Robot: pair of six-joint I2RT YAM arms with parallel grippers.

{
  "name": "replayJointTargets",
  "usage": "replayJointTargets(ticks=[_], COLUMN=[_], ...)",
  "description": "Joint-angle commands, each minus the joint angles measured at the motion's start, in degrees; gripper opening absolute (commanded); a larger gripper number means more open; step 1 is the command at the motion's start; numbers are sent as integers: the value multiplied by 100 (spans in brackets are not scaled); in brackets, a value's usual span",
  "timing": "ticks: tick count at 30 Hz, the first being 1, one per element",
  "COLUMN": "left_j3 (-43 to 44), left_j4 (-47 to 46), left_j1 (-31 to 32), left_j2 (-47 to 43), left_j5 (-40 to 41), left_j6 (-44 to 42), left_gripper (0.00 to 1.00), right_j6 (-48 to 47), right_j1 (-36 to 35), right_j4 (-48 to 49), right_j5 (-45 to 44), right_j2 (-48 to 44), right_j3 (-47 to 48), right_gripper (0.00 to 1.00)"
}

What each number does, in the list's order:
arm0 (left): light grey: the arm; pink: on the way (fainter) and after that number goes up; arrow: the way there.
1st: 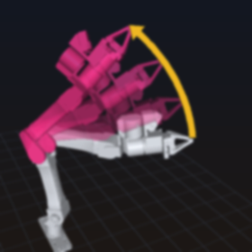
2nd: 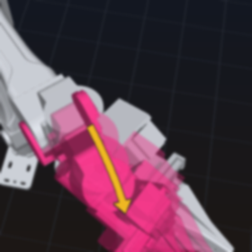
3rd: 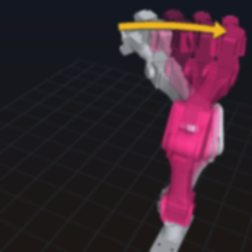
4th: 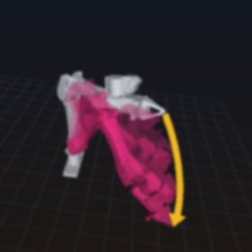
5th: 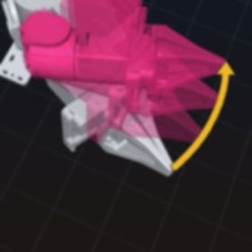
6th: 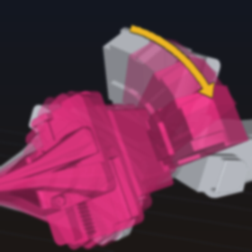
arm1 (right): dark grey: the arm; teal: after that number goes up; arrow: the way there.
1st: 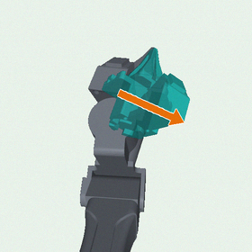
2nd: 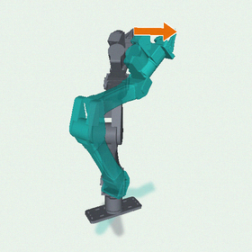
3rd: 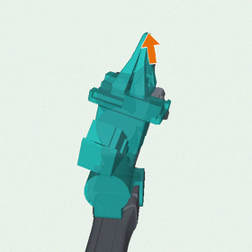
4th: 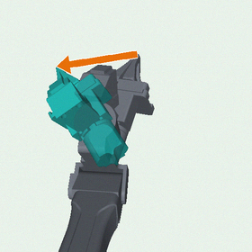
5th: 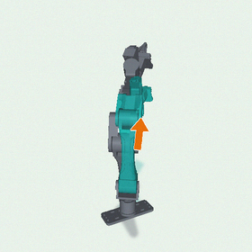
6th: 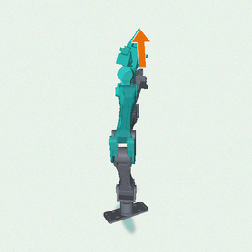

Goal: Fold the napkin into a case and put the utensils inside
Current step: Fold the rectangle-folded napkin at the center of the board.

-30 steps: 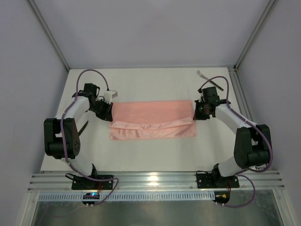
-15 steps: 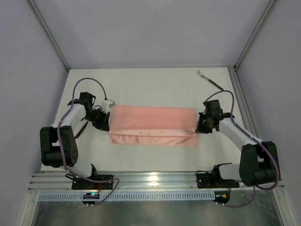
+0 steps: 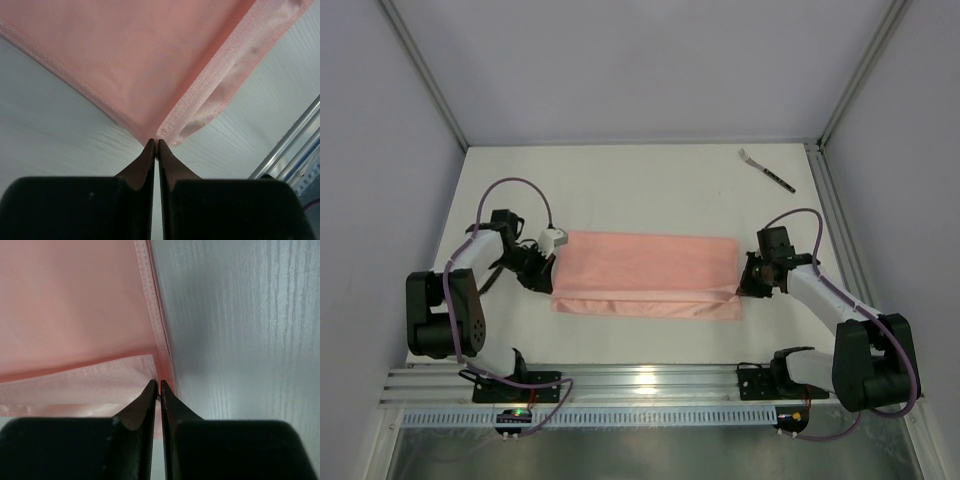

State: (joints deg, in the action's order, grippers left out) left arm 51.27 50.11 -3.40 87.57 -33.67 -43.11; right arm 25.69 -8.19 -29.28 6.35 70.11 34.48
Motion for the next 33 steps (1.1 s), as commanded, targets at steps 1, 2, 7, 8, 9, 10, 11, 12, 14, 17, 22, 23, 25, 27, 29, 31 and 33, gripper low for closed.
replayJointTargets(ticks=[1,2,7,8,9,10,11,12,14,17,22,23,25,27,29,31,33], left_j3=[15,6,103,112,120,155,182,199,261,314,410,428,419,428,489,577,770], left_j4=[175,175,210,210,210,271,324,385,605,904,1361,1466,1537,1668,1818,1932,2116], left_j1=[-47,-47,-38,-38,-38,-38,-38,-38,-38,-38,-38,-38,-38,-38,-38,-47,-73], left_j2=[-39,14,50,41,41,41,50,58,58,23,-12,-3,32,58,67,58,58], left_j5=[62,45,-61,-61,-52,-52,-43,-52,-78,-210,-412,-404,-342,-351,-473,-605,-851], left_j6=[-566,-601,-742,-769,-786,-839,-883,-935,-1128,-1401,-1831,-1945,-2034,-2174,-2262,-2307,-2333], left_gripper=[6,6,13,14,16,18,20,21,25,27,27,27,26,26,26,27,27], right_j6=[138,146,103,68,41,-46,-108,-161,-423,-670,-1039,-1170,-1259,-1251,-1242,-1242,-1251], right_j1=[1,1,-51,-226,-367,-559,-1014,-1279,-1763,-2318,-3179,-3294,-3601,-3794,-3892,-3997,-4077], right_j4=[124,98,-402,-473,-535,-553,-518,-431,-10,519,993,1046,1196,1266,1293,1258,1197], right_j5=[-55,-64,-606,-878,-1038,-1309,-1407,-1495,-1314,-514,163,426,551,709,876,982,1070], right_j2=[-15,-6,-452,-567,-655,-752,-744,-692,-273,736,2382,2620,3253,3805,4115,4458,4582], right_j3=[-29,-38,269,505,646,778,1032,1139,1393,1868,3210,3414,3984,4346,4777,5015,4981], right_gripper=[12,26,47,47,48,48,48,48,44,30,17,16,15,15,13,12,11])
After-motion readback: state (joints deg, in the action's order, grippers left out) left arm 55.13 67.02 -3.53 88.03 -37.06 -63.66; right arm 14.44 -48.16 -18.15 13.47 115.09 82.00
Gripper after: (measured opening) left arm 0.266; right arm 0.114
